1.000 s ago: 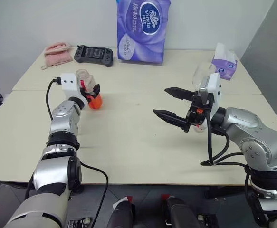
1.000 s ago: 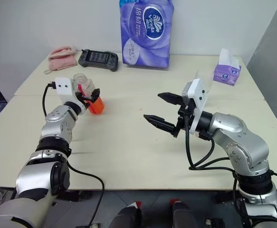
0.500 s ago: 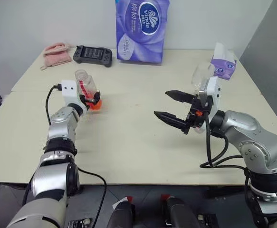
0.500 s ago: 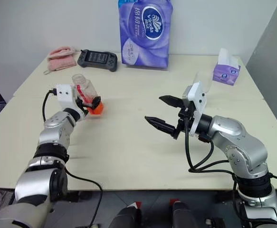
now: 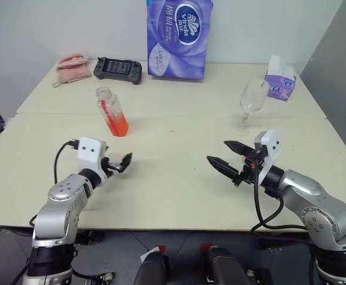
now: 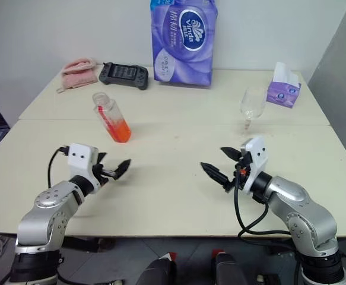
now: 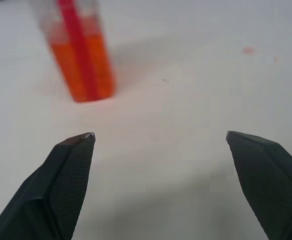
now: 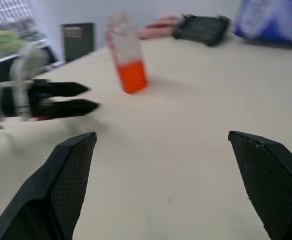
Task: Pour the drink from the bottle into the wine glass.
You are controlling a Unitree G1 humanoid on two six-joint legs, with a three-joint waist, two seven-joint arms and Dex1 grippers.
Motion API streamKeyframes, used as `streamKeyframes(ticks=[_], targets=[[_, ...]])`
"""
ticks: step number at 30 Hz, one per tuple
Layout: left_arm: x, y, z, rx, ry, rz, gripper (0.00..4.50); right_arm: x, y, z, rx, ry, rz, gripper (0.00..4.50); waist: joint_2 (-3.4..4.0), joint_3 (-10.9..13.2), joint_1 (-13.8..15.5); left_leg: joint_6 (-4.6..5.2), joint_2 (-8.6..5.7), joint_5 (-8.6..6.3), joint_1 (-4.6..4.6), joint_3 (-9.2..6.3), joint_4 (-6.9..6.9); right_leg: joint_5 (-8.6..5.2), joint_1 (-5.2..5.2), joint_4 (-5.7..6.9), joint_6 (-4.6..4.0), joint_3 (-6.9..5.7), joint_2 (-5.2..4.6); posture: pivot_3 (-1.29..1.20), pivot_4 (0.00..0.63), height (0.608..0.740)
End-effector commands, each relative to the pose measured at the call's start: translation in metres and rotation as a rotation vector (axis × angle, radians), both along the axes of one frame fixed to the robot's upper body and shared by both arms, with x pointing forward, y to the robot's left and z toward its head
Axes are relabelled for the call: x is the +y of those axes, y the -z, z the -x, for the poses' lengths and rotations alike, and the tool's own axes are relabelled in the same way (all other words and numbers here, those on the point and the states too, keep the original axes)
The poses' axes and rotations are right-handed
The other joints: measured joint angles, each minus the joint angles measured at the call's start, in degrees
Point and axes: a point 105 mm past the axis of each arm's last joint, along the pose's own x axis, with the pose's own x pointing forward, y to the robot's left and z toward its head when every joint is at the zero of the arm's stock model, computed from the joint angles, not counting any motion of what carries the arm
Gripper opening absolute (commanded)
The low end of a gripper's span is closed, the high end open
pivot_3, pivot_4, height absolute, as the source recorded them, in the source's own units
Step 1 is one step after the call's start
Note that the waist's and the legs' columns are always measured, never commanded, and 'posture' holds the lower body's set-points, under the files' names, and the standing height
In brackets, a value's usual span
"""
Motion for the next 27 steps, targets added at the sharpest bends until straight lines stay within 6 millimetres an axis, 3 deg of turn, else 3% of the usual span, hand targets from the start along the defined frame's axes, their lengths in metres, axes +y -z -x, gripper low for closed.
streamKeyframes(ticks=[1, 6, 15, 21, 27], targets=[[-0.048, -0.033, 0.021, -0.075, 0.339, 0.026, 4.47, -0.031, 0.002, -0.032, -0.074, 0.218, 0.105, 4.5, 0.01, 0.0, 0.09, 0.0, -0.01, 0.01, 0.11, 0.07, -0.01, 0.0, 0.1, 0.0, 0.0, 0.01, 0.02, 0.0, 0.15, 0.74], [-0.07, -0.037, 0.033, -0.049, 0.59, 0.009, 4.47, -0.047, 0.008, -0.067, -0.095, 0.319, 0.117, 4.5, 0.03, 0.01, -0.77, 0.01, 0.06, 0.01, 0.48, 0.42, -0.23, -0.02, 0.28, -0.01, -0.03, 0.03, 0.17, 0.0, 0.15, 0.74], [-0.068, -0.066, 0.013, -0.156, 0.576, 0.033, 4.47, -0.051, 0.012, -0.106, -0.106, 0.364, 0.077, 4.5, 0.05, 0.02, -0.71, 0.03, 0.04, -0.01, 0.48, 0.38, -0.22, -0.02, 0.3, -0.02, -0.03, 0.08, 0.29, 0.0, 0.15, 0.74], [-0.07, -0.071, 0.011, -0.169, 0.585, 0.029, 4.47, -0.051, 0.011, -0.131, -0.122, 0.412, 0.076, 4.5, 0.06, 0.03, -0.77, 0.03, 0.05, -0.01, 0.49, 0.35, -0.2, -0.01, 0.29, -0.01, -0.03, 0.1, 0.25, 0.0, 0.15, 0.74], [-0.067, -0.072, 0.008, -0.174, 0.576, 0.029, 4.47, -0.052, 0.01, -0.143, -0.128, 0.437, 0.066, 4.5, 0.06, 0.03, -0.75, 0.03, 0.04, 0.0, 0.47, 0.33, -0.21, -0.01, 0.29, -0.02, -0.03, 0.12, 0.13, 0.0, 0.15, 0.74]])
